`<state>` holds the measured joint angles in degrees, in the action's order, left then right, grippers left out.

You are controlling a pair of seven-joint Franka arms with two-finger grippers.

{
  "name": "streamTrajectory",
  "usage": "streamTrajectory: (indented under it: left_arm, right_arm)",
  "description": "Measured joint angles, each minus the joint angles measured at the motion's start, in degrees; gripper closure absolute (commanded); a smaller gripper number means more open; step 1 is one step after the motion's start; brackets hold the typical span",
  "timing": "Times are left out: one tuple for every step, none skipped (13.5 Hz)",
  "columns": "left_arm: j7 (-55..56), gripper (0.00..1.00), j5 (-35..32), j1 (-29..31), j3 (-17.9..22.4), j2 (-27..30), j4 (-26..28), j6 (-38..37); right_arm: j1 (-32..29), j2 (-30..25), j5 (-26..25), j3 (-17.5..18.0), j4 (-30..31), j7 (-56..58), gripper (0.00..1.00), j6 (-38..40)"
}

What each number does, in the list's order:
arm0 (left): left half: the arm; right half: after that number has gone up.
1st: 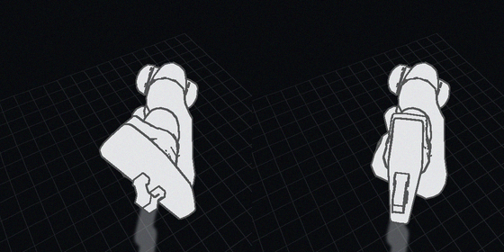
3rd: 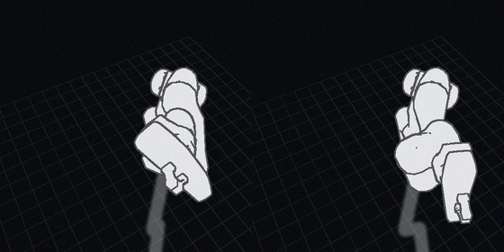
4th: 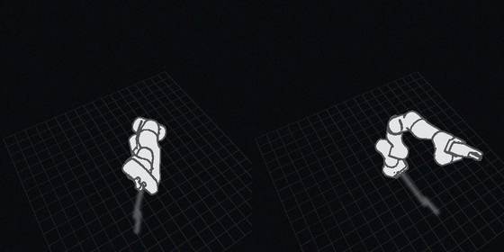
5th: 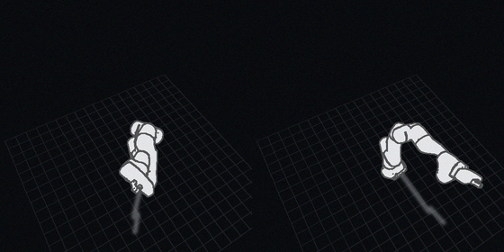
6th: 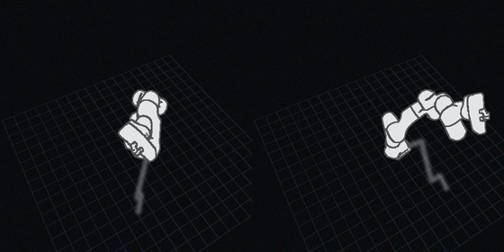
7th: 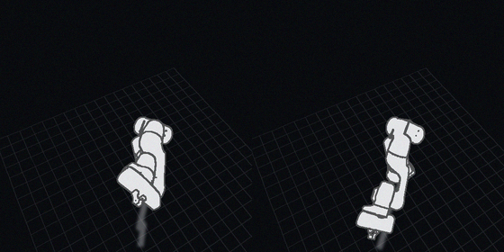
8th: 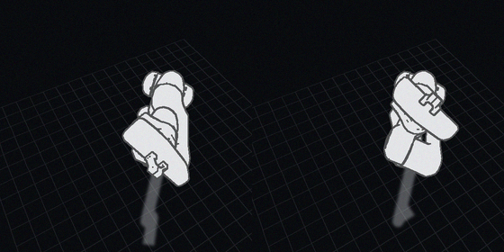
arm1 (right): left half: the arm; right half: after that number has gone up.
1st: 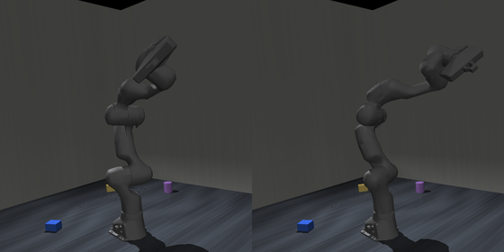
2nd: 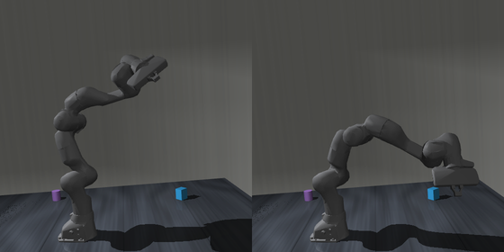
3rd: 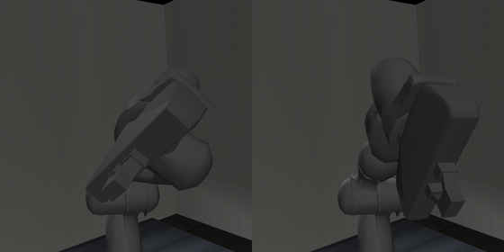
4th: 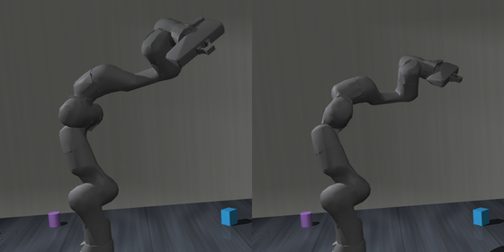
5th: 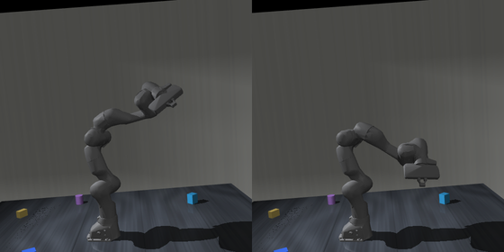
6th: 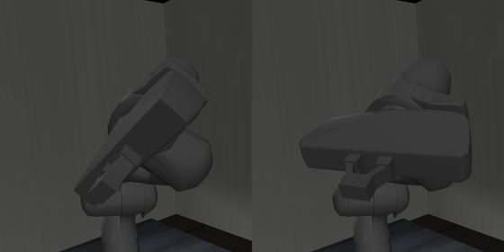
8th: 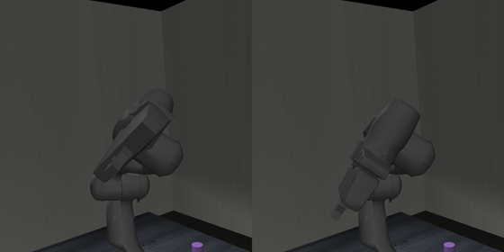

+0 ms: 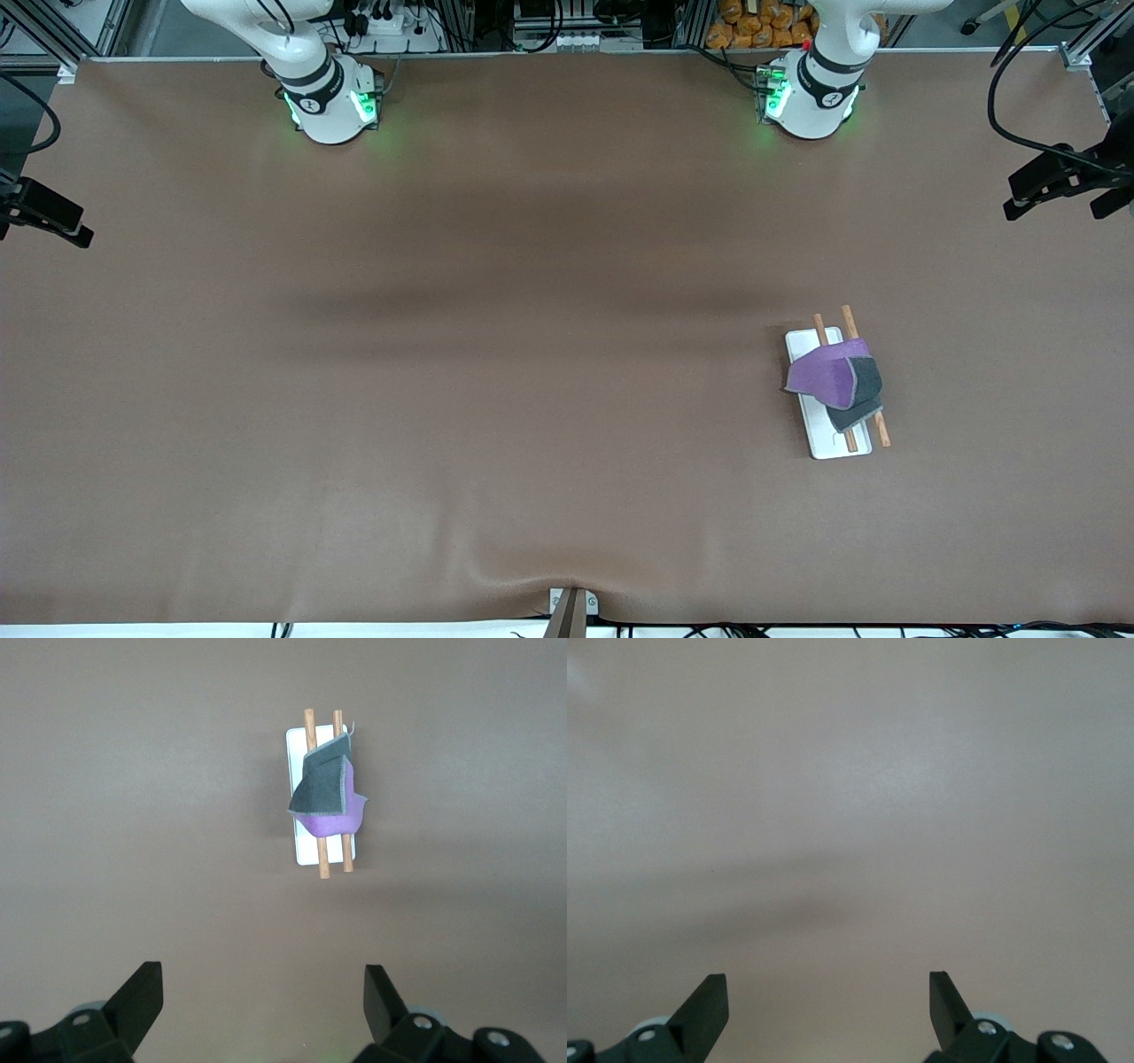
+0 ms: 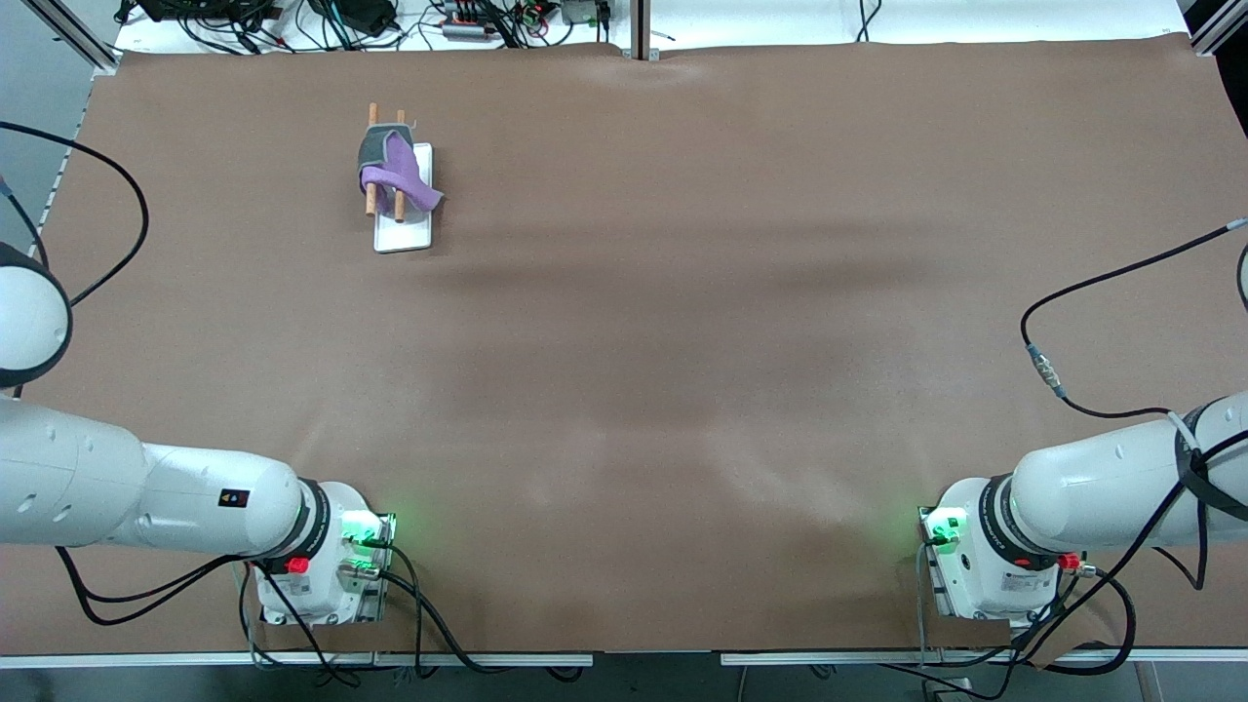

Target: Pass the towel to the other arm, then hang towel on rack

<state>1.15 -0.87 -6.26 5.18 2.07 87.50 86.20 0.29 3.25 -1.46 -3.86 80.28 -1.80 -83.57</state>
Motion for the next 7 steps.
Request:
streamTrajectory:
  left_arm:
    - [0.04,0.0,0.0,-0.31,0.16,0.0,0.04,-0.08]
    - [0.05,0.0,0.0,-0.47,0.14,0.0,0.1,-0.31]
    - [0.05,0.0,0.0,-0.6,0.01,0.0,0.13,-0.75]
    - [0.05,0.0,0.0,-0.57,-0.43,0.0,0.16,-1.07]
    - [0.05,0.0,0.0,-0.39,-1.16,0.0,0.2,-1.39]
    - [0.05,0.0,0.0,0.26,-2.27,0.0,0.22,-1.71]
    - [0.05,0.0,0.0,1.12,-3.41,0.0,0.24,-1.9]
  right_arm:
    - [0.0,0.02,0.0,0.0,0.0,0.0,0.0,0.06]
    - [0.0,0.03,0.0,0.0,0.0,0.0,0.0,0.08]
    - [0.0,0.03,0.0,0.0,0.0,0.0,0.0,0.09]
    - [0.0,0.04,0.0,0.0,0.01,0.0,0.0,0.09]
    - [0.0,0.04,0.0,0.0,0.01,0.0,0.0,0.1]
    - [0.0,0.05,0.0,0.0,0.01,0.0,0.0,0.11]
    - [0.0,0.05,0.0,0.01,0.01,0.0,0.0,0.11]
